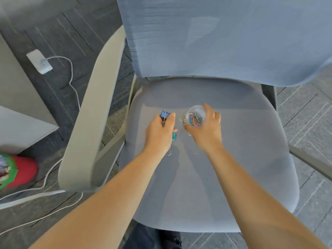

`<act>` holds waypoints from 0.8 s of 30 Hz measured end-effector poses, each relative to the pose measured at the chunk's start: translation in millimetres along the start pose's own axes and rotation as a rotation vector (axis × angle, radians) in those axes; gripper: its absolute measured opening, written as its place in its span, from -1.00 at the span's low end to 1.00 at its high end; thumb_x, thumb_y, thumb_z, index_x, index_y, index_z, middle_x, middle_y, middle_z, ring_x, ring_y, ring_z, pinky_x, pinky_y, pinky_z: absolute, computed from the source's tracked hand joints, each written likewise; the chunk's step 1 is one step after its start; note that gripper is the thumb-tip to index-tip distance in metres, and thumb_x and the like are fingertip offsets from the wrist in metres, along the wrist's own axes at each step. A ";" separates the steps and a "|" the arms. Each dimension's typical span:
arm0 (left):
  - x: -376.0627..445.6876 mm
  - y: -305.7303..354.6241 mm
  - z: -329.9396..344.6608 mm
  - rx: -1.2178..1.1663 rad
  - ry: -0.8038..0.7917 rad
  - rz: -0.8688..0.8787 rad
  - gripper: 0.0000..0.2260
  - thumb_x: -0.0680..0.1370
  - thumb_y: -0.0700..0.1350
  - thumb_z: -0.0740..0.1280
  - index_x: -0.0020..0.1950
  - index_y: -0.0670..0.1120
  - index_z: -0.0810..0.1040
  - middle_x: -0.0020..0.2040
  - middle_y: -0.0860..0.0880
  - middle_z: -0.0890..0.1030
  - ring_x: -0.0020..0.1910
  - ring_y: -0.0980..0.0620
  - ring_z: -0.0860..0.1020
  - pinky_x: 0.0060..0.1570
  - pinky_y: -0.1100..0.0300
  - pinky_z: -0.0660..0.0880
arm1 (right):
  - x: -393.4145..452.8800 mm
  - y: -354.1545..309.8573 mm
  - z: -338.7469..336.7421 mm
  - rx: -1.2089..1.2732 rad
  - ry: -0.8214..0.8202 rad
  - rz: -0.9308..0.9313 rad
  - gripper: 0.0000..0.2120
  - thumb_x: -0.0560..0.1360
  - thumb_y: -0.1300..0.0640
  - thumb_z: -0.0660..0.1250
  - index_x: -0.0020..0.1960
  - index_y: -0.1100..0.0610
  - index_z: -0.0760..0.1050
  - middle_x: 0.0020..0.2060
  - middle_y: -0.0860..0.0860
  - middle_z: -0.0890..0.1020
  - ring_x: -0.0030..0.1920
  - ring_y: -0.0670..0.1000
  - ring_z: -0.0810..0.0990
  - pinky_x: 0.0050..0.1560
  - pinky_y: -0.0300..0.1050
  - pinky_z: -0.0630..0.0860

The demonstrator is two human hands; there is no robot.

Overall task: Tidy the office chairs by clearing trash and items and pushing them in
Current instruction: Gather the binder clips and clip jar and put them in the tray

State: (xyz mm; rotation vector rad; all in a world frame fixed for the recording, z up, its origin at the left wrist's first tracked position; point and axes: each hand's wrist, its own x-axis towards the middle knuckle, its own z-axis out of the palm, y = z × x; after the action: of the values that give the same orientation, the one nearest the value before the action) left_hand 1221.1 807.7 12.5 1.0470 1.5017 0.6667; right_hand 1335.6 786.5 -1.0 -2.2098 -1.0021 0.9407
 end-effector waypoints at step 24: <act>-222.4 161.1 -249.2 -0.235 0.603 0.219 -0.76 0.57 -0.02 0.16 -0.29 -0.02 0.39 -0.36 -0.02 0.55 -0.43 0.07 0.39 -0.46 0.28 0.35 | -229.0 -258.0 -69.3 0.134 -0.369 -0.614 -0.27 0.38 0.17 0.42 0.44 0.15 0.15 0.39 0.10 0.26 0.40 0.05 0.27 0.17 -0.24 0.20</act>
State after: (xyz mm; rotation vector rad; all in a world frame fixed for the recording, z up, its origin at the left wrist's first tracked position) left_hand 1013.9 717.1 306.4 0.8729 1.7680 1.3708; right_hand 1169.7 742.8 306.3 -1.4907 -1.6080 1.0868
